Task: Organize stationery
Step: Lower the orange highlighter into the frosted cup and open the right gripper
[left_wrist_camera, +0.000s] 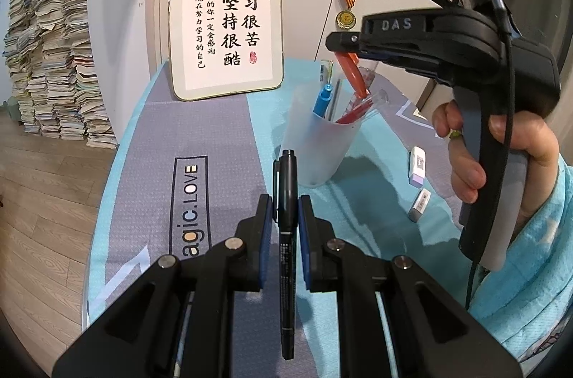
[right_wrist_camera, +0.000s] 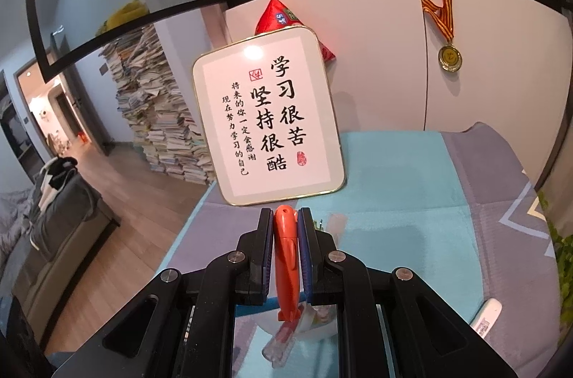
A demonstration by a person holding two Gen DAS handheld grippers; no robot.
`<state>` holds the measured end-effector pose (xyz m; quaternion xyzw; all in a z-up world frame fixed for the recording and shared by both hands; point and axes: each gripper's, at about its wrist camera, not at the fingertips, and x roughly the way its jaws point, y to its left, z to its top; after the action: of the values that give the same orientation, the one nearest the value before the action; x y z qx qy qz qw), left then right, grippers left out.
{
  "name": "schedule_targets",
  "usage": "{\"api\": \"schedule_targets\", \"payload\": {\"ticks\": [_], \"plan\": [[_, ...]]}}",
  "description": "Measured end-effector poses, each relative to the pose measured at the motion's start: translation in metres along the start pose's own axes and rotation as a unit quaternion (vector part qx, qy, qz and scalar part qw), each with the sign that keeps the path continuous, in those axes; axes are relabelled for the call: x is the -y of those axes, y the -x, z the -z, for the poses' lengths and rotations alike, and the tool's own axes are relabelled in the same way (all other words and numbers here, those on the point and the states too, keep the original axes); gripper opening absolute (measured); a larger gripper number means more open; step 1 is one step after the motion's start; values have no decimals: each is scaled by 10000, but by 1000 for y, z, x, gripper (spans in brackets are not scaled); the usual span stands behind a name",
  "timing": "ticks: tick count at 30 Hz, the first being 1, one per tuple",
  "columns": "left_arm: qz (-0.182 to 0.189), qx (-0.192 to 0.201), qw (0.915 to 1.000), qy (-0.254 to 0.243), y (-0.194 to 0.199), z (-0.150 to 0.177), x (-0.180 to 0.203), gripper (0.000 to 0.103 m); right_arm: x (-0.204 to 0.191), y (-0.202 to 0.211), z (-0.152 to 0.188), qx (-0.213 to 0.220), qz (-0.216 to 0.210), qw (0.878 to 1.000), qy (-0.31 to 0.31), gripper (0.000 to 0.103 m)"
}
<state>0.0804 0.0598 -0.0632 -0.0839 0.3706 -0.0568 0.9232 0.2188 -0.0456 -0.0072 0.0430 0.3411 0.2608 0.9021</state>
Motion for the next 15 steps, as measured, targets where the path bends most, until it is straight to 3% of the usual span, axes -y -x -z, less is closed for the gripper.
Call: {"api": "schedule_targets", "payload": {"ticks": [9, 15], "plan": [[80, -18, 10000, -1, -1, 2, 0, 12, 8, 19, 4, 155, 56, 9998, -55, 15], [90, 0, 10000, 8, 1, 3, 1, 12, -2, 7, -6, 311, 56, 9995, 19, 14]]}}
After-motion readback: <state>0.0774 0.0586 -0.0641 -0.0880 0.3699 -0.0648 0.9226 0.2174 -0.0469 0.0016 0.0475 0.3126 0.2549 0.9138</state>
